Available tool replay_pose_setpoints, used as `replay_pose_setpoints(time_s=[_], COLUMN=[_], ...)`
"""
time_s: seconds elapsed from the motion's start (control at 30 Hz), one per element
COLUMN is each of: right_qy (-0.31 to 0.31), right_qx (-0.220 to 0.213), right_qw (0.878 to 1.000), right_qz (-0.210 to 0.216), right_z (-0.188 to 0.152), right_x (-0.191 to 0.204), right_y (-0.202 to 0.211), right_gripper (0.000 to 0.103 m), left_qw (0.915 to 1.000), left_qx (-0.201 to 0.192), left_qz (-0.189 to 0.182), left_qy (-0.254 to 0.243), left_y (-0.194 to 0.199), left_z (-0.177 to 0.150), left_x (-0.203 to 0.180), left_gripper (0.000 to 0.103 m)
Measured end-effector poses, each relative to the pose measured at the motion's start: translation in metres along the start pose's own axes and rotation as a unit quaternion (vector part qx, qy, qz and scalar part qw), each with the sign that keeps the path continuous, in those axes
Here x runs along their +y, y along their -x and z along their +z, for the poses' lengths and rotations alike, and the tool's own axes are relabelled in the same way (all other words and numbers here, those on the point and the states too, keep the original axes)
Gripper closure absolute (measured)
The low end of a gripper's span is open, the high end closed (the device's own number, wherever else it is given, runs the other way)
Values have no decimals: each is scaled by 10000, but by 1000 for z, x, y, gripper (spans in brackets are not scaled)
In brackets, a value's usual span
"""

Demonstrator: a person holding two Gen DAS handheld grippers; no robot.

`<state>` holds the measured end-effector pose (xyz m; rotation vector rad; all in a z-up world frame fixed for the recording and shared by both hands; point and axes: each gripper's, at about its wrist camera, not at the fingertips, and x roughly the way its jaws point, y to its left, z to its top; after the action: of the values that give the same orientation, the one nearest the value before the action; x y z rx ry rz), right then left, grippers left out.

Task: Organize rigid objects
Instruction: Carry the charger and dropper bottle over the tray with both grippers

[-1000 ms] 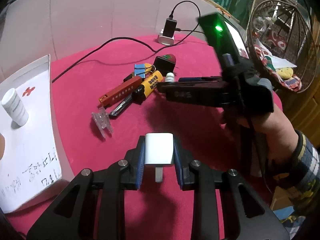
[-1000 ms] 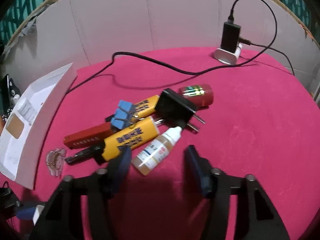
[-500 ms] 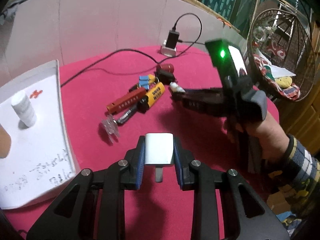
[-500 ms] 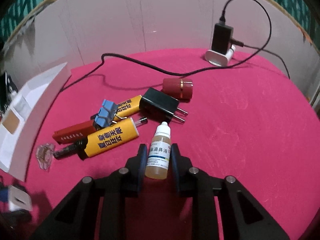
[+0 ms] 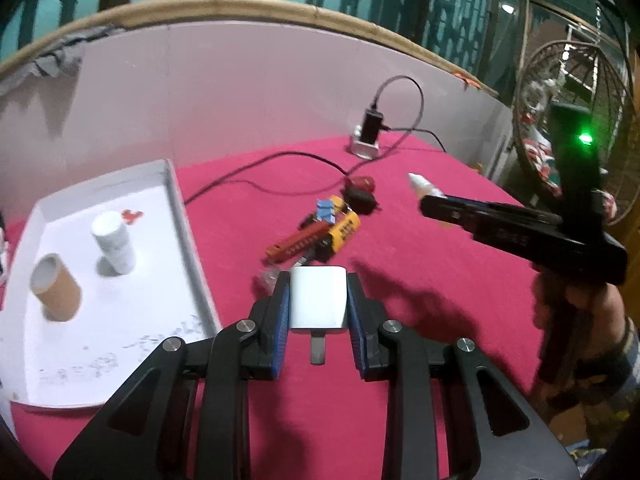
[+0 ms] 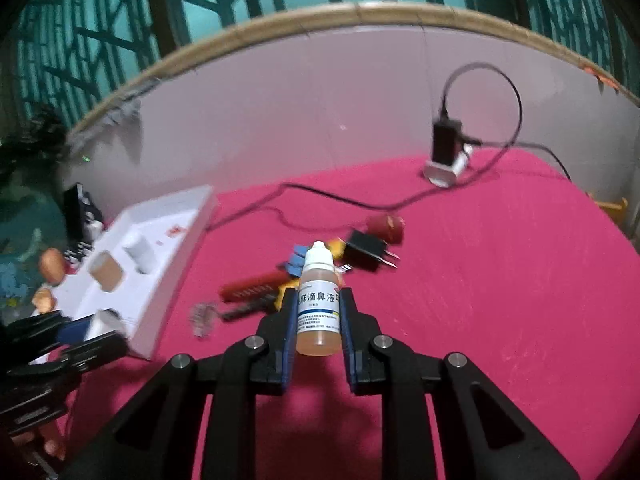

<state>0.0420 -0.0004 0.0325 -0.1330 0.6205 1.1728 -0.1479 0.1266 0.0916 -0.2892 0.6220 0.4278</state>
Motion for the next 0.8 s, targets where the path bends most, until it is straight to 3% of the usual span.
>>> replay_pose_setpoints(time_s=[0.47,0.8], right_qy=[353,595], right_qx=[-38,80], right_qw=[9987,9964], right_qz=[367,605], right_z=[5,11], right_x=[38,66], right_y=[8,2], right_gripper=[85,85], left_qw=[9944,9866], left_qx=[-521,-758], left_qz=[725,1012], left_qy=[566,1031], left_y=[35,59], left_z=[-5,-13], left_x=[52,93], left_gripper=[78,78])
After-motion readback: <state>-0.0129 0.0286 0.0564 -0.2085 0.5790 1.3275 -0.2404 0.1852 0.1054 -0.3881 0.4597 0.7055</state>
